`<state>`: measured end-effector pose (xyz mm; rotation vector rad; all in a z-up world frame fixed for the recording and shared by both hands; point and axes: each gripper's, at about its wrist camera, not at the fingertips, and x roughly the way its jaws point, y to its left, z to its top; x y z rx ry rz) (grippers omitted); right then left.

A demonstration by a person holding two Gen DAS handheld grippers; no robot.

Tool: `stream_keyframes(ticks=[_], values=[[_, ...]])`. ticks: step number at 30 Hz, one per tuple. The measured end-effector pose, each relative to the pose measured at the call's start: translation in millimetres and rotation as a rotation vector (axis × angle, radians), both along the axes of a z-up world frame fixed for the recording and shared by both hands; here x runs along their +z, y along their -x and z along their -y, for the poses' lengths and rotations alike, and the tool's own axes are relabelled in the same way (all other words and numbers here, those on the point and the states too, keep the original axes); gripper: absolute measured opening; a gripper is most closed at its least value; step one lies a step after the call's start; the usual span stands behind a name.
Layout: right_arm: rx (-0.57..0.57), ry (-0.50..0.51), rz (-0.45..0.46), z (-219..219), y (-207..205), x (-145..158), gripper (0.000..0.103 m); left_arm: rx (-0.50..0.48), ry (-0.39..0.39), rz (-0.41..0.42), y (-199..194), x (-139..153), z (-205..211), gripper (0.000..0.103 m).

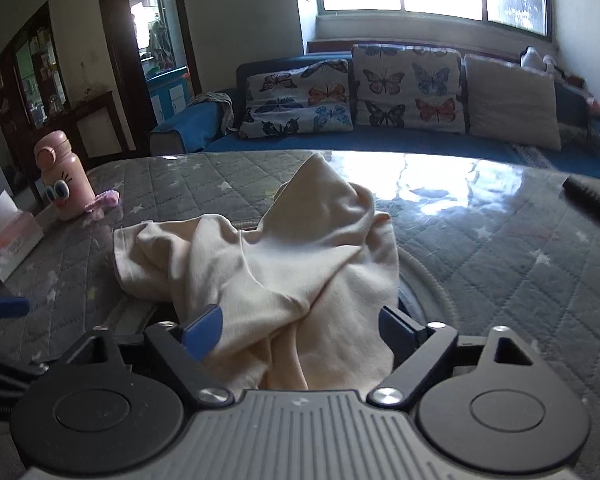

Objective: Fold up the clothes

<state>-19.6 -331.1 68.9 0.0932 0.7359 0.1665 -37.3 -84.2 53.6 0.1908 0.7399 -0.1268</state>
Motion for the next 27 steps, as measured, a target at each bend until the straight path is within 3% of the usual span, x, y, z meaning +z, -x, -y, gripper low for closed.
stream_keyframes(ticks=[7, 11, 15, 20, 27], values=[[-0.001, -0.097, -0.061, 2, -19, -11, 0.047, 0.010, -0.011, 0.014, -6, 4, -8, 0.103], [0.006, -0.097, -0.047, -1, -17, -12, 0.036, 0.021, -0.012, 0.021, -9, 7, -11, 0.103], [0.014, -0.128, -0.019, 0, -13, -6, 0.013, 0.032, -0.011, 0.042, -9, 13, -16, 0.103], [0.087, -0.140, 0.035, -12, 1, 10, 0.008, 0.051, -0.014, 0.086, -7, 28, -23, 0.103], [0.375, -0.044, 0.092, -72, 48, 19, 0.008, 0.004, 0.001, 0.168, 3, 58, -24, 0.103]])
